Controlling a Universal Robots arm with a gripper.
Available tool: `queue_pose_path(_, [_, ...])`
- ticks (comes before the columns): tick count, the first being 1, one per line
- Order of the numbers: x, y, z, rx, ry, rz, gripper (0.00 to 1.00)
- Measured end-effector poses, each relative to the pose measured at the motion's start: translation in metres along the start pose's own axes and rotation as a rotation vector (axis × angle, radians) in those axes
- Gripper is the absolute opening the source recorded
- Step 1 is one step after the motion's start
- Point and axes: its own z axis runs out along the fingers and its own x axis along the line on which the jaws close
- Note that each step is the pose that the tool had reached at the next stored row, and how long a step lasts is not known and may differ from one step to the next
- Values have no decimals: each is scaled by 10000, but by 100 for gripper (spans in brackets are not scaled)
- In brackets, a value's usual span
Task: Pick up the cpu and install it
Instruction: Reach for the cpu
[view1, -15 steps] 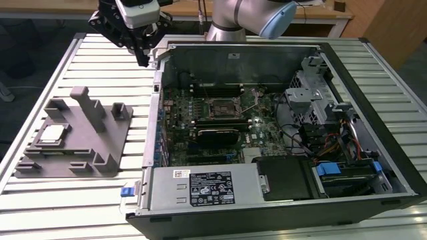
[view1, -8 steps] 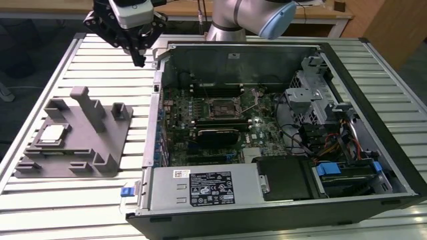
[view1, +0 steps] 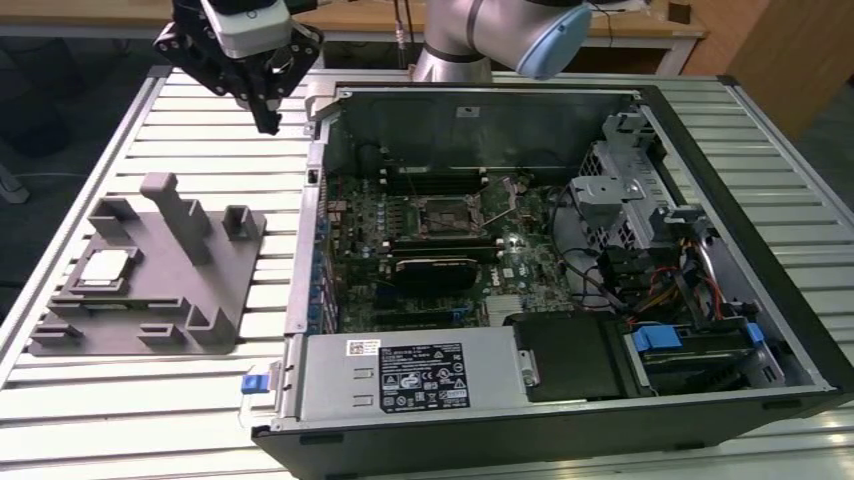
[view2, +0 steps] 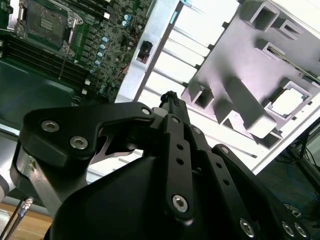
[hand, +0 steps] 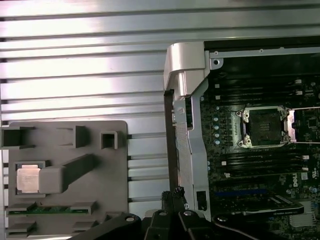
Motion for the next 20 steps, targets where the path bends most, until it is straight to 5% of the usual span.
queue_pose_path(20, [249,0,35,0,0,0,11])
